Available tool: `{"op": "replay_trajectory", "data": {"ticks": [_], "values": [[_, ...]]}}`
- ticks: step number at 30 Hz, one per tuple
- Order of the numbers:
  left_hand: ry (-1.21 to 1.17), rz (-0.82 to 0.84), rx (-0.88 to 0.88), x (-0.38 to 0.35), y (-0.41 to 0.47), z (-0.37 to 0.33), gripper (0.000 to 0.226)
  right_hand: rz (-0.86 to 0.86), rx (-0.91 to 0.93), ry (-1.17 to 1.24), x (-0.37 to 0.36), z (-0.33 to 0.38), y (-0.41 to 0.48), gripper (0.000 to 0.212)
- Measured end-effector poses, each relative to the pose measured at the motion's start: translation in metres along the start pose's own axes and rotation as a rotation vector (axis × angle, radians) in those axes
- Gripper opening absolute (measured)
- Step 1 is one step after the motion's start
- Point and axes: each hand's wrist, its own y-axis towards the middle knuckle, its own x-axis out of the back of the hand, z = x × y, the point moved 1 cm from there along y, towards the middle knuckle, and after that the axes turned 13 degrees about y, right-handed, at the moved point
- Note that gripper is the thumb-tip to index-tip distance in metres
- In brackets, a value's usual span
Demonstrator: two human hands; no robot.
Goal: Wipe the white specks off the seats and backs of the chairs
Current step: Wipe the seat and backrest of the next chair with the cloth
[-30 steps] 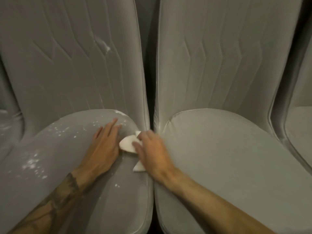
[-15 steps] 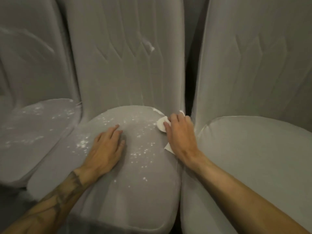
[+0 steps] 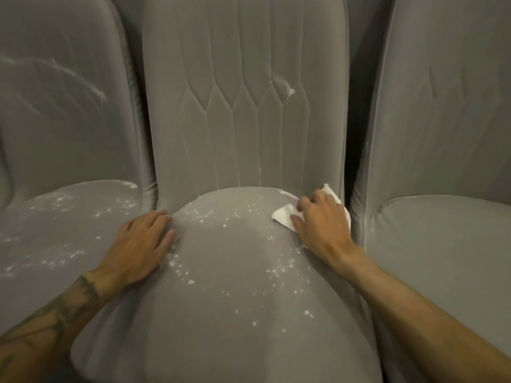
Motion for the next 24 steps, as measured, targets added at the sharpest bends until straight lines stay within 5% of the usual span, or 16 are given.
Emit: {"op": "replay_trajectory", "data": {"ticks": [12,24], "values": [[-0.062,-0.077,-0.234,-0.034,0.024,0.061,0.064,-0.166,-0.499,0.044,-0.02,0.055,-0.016,0.031],[-0.151,-0.21,-0.255,-0.055,0.026,0.064,0.051,-0.16,-0.545,-0.026,-0.056,0.075,0.028,0.04]]}}
